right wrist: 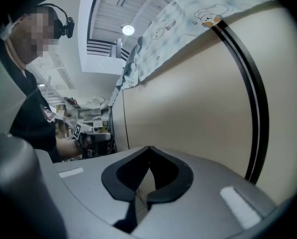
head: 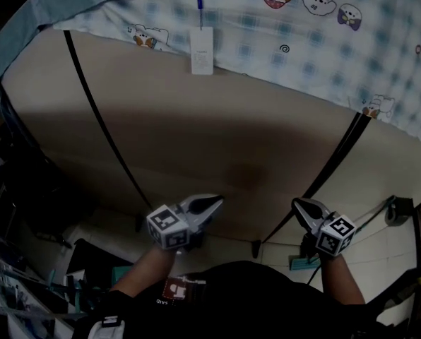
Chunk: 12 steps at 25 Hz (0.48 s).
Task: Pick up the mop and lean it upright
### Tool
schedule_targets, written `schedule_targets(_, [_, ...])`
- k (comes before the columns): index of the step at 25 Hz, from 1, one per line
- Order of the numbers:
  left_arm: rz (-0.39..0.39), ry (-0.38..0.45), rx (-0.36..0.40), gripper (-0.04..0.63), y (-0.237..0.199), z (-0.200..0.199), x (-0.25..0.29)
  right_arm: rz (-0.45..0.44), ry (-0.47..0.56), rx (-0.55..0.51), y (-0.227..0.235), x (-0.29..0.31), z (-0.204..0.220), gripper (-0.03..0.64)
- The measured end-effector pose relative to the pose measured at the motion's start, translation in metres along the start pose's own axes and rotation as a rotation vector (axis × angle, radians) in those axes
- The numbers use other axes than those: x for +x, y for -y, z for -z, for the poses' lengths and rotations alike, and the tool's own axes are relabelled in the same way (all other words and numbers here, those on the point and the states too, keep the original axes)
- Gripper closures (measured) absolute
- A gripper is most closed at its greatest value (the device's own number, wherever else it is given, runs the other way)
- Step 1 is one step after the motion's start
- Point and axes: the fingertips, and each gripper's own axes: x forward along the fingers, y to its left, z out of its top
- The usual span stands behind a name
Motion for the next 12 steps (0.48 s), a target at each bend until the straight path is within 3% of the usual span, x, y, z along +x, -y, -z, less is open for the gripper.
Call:
schedule_targets(4, [0.039, -0.008, 0.008, 0.598, -0.011, -0.005, 0.024, 0.042, 0.040, 0.020, 0.013, -0.013, 0.000, 0.601])
schedule_targets(8, [0.075, -0.026, 0.024, 0.598, 0.013, 0.007, 0.057, 0.069, 0.036, 0.014, 0.033, -0.046, 0.000, 0.601])
schedule_targets(12, [0.026, -0.028, 0.037, 0.598, 0.039, 0.015, 0.090, 0.031, 0.060, 0.020, 0.062, -0.081, -0.010, 0.601])
